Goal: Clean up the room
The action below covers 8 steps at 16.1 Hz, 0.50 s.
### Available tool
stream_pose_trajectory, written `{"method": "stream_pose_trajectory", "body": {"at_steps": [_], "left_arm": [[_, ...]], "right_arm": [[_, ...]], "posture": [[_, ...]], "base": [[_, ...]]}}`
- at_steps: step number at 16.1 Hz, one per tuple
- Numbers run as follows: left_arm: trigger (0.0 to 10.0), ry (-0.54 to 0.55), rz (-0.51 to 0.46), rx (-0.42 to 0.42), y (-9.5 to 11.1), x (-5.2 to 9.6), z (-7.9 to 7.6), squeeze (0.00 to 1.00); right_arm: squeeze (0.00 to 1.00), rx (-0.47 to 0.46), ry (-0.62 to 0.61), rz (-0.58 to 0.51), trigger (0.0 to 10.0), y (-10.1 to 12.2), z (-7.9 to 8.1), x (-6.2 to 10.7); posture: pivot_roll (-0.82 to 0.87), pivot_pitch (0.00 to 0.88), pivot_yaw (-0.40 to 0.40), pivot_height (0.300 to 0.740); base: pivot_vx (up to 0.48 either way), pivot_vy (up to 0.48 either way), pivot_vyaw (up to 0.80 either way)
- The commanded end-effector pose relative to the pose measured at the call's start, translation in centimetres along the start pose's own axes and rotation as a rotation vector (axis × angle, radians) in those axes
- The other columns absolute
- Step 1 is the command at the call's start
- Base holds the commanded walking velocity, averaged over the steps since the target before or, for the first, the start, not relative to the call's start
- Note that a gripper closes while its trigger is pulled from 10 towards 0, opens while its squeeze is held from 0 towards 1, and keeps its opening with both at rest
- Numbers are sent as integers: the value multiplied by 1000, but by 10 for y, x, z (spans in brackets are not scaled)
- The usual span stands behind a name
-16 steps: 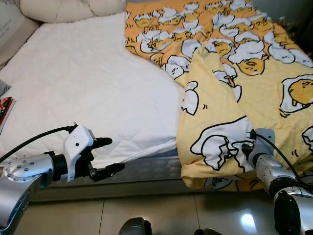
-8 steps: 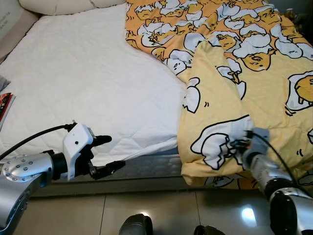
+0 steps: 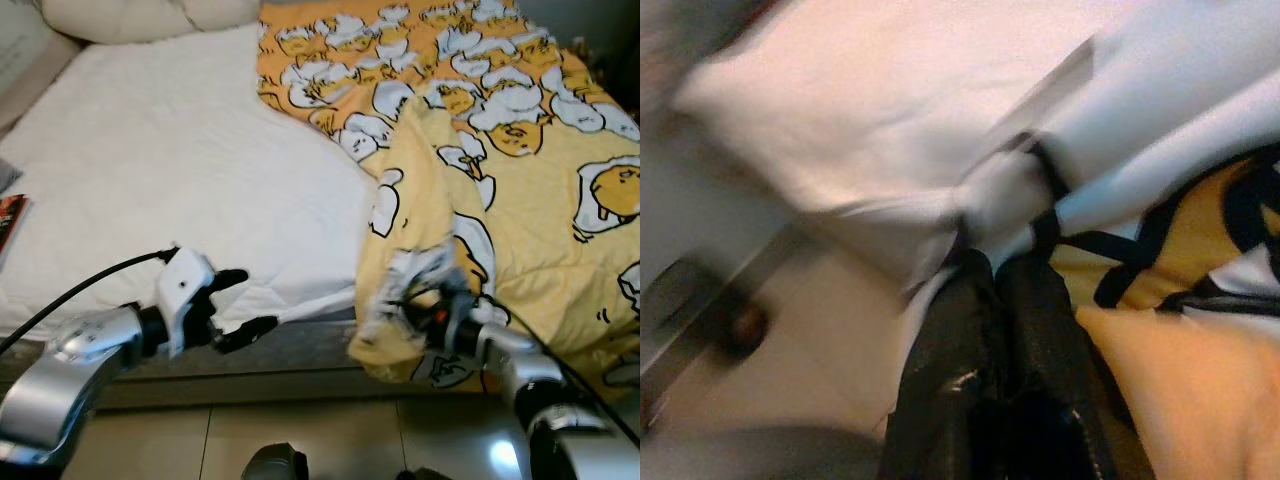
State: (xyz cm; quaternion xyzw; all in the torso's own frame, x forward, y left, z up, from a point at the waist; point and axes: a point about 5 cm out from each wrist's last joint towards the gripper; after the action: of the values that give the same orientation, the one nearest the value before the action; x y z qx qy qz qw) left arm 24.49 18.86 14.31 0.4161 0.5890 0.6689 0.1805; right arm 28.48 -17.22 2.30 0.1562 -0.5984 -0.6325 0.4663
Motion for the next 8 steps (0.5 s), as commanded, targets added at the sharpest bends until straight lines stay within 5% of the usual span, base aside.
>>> {"method": "stream_pose_trajectory", "body": {"at_steps": [1,3,5,7,8], "left_arm": [[10000,18,-1,-12,0,-2,3,0],[10000,22,-13,-12,1,-4,4,0],[10000,22,-20,-6,-3,-6,2,0],[10000,17,-27,-12,-2,-10,5,0],[10000,16,-30,-15,-2,-11,6,0]], "right_arm": [[0,42,83,5,0,5,6,-3],[0,60,67,-43,0,14,3,-1],[0,44,43,-249,0,53,-6,9],[0,64,-4,-326,0,70,-9,16],[0,78,-78,-317,9843,71,-14,18]], "posture": [[162,0,89,740],[154,0,87,740],[140,0,96,740],[132,0,100,740],[126,0,103,740]], "base": [[0,0,0],[0,0,0],[0,0,0],[0,0,0],[0,0,0]]}}
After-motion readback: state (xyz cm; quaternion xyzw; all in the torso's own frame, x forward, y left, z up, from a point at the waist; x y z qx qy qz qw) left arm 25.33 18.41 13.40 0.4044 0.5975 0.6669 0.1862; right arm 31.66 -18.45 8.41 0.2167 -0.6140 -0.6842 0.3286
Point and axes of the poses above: a point about 5 cm out from each wrist's last joint towards the gripper, its own x axis pointing back from the gripper into the wrist, its own y axis along the axis of the wrist's last joint, z = x × y, and after that the axes turned 7 degrees about x, right-handed
